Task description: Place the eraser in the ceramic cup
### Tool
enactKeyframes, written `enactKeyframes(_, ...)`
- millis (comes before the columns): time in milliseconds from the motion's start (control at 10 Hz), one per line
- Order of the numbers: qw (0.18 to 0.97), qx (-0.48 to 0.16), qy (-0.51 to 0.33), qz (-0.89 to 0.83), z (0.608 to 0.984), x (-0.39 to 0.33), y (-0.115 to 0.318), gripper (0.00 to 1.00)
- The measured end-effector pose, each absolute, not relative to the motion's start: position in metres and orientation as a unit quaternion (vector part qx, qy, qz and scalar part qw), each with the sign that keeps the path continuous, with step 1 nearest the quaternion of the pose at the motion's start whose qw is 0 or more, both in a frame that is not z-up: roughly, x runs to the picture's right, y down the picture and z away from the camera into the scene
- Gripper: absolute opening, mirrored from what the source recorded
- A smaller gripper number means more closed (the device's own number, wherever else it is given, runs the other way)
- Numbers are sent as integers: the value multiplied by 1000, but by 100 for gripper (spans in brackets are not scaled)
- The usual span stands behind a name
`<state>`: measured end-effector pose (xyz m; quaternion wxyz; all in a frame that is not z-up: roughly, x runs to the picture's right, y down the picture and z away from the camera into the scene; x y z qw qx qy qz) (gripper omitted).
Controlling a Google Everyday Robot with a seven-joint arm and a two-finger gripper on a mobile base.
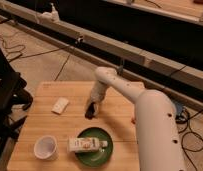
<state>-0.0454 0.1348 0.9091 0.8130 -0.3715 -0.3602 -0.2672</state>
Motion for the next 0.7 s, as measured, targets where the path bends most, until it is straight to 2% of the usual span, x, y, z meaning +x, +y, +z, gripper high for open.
enactKeyframes(200,816,-365,-361,-267,905,-43,127,1)
enactKeyframes(700,823,-336,-369,-271,878,-46,91,0)
